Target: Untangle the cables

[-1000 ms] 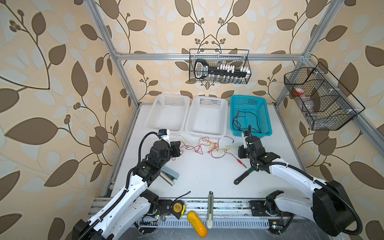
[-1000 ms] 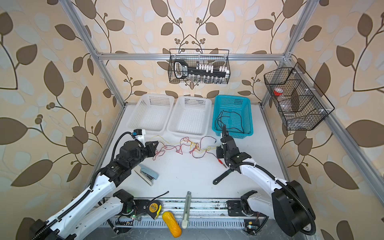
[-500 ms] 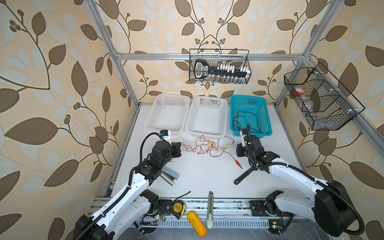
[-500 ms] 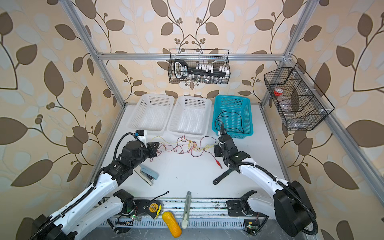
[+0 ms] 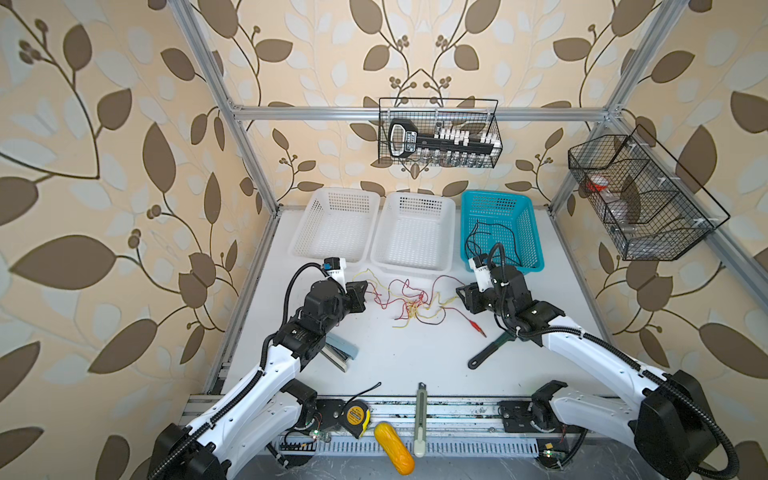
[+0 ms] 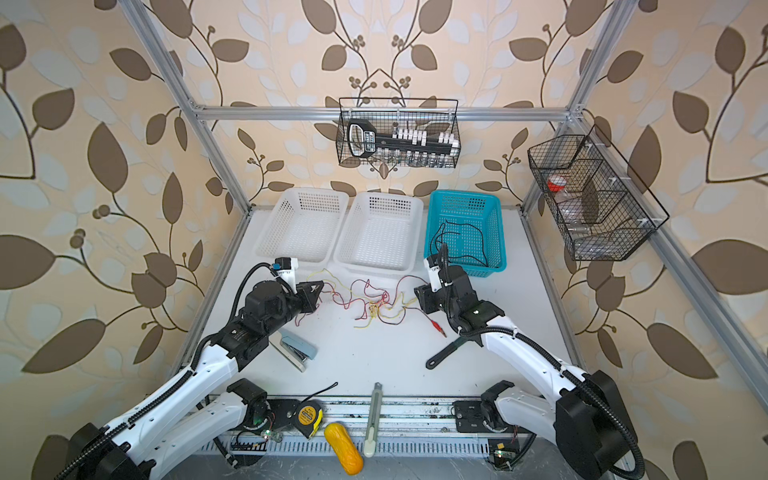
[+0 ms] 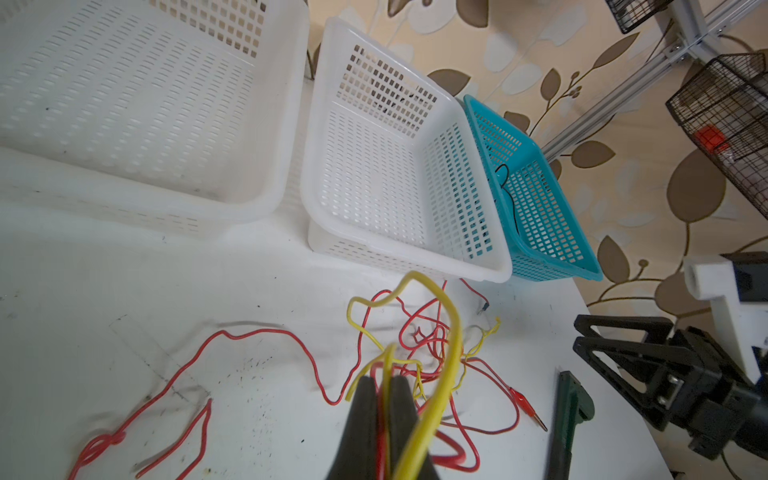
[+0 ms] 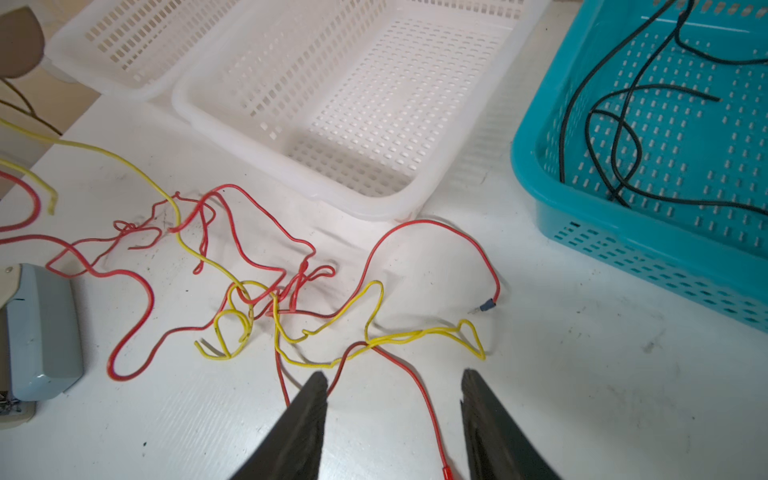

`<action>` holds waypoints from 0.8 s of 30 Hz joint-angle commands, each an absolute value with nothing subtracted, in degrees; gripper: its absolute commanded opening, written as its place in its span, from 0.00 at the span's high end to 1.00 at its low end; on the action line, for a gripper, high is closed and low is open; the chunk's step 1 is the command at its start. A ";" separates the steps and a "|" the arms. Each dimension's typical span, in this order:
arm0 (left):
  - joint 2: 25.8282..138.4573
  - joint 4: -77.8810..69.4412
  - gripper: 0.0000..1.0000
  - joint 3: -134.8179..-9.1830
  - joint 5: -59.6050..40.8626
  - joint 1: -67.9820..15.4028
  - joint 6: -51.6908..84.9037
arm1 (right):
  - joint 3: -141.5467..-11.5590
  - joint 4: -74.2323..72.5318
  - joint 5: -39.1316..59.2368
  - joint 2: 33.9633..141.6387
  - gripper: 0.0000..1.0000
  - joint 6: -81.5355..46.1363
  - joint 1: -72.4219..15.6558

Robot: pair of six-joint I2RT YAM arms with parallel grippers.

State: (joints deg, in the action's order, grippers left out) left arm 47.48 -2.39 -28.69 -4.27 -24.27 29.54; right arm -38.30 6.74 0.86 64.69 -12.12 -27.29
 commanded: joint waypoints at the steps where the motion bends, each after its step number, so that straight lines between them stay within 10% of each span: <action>1: 47.69 -8.94 1.00 -29.05 -8.23 -23.55 27.68 | -41.96 3.91 1.99 65.97 0.45 -9.62 -29.17; 24: 49.82 -12.70 1.00 -30.59 -19.23 -23.64 24.83 | -66.61 -10.05 20.08 91.88 0.35 -2.23 -40.06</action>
